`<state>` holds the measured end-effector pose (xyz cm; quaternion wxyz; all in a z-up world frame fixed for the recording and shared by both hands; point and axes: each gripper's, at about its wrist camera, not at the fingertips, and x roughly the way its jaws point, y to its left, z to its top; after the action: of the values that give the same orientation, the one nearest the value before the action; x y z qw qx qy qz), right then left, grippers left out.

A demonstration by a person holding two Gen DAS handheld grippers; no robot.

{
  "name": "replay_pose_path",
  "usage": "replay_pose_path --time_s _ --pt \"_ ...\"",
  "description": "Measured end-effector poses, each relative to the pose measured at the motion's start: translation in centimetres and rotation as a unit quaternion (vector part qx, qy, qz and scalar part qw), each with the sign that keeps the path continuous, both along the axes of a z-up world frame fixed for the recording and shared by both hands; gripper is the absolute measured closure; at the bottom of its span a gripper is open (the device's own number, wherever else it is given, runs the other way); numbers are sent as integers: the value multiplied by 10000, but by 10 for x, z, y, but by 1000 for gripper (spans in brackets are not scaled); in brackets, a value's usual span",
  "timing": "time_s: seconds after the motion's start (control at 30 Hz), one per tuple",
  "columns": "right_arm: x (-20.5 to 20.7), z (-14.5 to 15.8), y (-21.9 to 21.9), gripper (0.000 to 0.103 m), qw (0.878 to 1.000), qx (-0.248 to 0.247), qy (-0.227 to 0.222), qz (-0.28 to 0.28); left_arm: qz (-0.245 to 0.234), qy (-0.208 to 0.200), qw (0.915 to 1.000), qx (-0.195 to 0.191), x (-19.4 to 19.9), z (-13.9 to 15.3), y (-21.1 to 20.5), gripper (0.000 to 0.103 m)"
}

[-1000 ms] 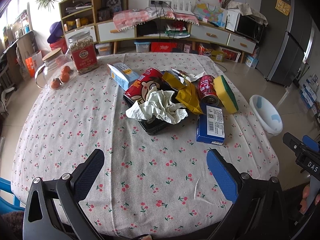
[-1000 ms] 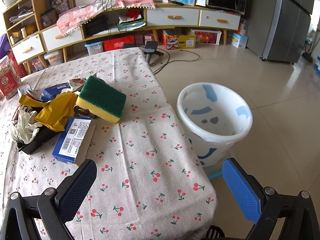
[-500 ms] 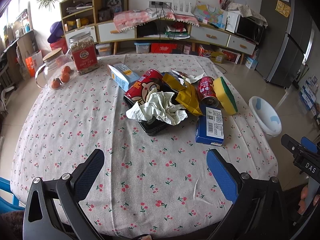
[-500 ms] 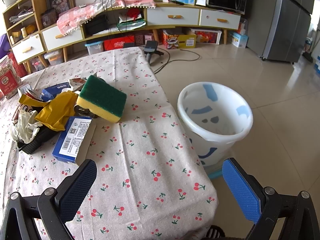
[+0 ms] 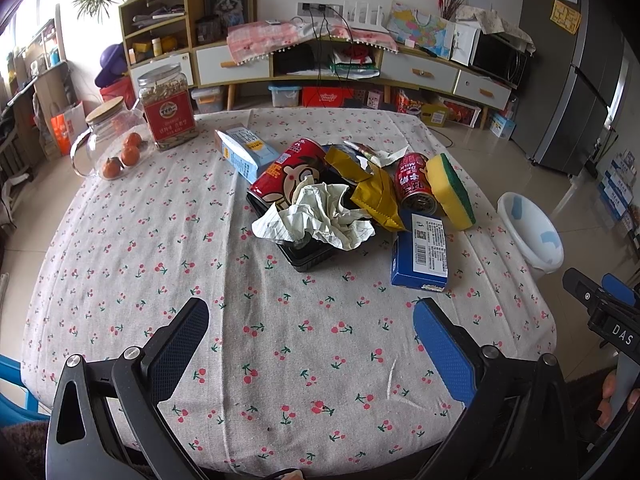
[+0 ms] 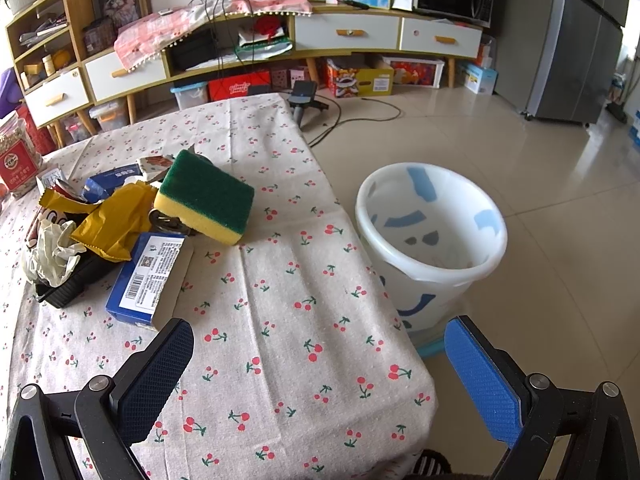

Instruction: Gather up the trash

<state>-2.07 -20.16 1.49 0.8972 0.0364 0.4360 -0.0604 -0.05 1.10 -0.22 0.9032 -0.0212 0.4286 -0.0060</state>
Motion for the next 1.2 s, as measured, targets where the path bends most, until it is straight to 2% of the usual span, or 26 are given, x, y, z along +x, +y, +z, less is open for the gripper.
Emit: replay_pose_path --time_s 0.57,0.73,0.9,1.13,1.17,1.2 --pt "-1 1 1 0 10000 25 -15 19 -62 -26 10000 9 -2 5 -5 0" --pt "-3 4 -1 0 10000 4 -63 20 -222 1 9997 -38 1 6 -10 0" --pt "7 8 -9 0 9999 -38 76 138 -563 247 9979 -221 14 5 -18 0" --pt "28 32 -26 0 9994 -268 61 230 -1185 629 9902 -381 49 -7 -49 1" --pt "32 35 -28 0 9993 -284 57 246 -1278 689 9883 -456 55 -11 -54 2" --pt "35 37 -30 0 9992 -307 57 262 -1417 714 9858 -541 61 -15 -60 9"
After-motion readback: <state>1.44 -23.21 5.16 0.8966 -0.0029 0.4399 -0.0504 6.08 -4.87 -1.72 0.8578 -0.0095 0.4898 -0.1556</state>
